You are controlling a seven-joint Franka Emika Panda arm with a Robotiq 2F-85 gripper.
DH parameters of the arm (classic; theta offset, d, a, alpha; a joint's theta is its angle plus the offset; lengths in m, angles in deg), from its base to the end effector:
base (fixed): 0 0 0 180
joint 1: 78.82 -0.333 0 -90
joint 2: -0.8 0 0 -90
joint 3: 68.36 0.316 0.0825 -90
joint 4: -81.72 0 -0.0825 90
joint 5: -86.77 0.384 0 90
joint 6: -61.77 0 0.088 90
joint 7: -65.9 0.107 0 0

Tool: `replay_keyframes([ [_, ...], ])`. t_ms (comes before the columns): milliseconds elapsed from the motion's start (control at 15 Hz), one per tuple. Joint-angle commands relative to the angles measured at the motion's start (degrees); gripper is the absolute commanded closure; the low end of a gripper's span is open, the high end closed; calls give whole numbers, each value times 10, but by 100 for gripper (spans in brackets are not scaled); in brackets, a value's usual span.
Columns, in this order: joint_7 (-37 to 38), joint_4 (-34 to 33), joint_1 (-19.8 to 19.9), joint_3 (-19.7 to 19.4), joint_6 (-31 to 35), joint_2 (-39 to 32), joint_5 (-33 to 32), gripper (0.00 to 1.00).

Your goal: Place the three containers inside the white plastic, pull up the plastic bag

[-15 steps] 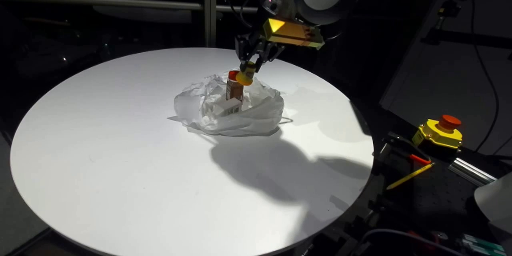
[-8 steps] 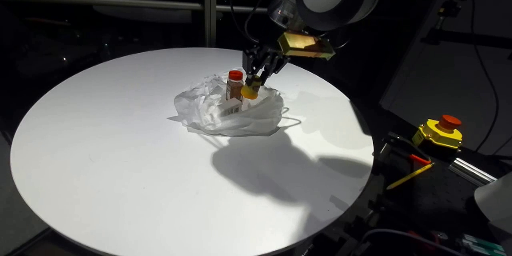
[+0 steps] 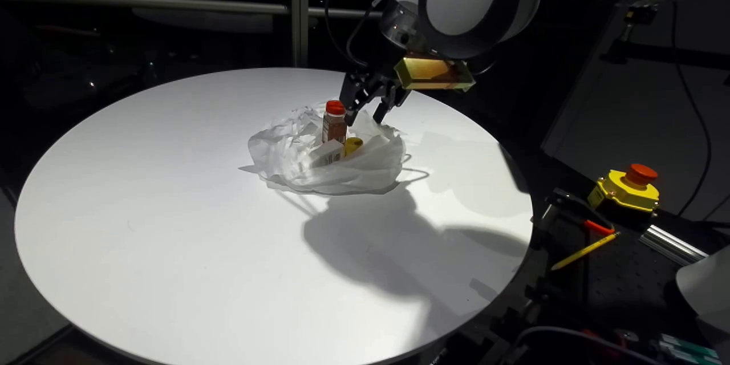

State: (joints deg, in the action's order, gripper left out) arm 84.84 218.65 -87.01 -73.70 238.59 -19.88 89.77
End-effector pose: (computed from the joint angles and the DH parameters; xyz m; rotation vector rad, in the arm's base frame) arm 0.5294 0.0210 0.2047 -3.0149 0.4882 -0.5167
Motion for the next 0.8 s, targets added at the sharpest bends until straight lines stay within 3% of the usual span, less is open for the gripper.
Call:
replay_keyframes([
  [0, 27, -3, -8, -9, -54, 51, 39, 0],
  [333, 24, 4, 59, 16, -175, 107, 110, 0],
  [533, -54, -23, 117, 45, -271, 91, 233, 0],
  [733, -96, -59, 151, 51, -302, 52, 346, 0],
])
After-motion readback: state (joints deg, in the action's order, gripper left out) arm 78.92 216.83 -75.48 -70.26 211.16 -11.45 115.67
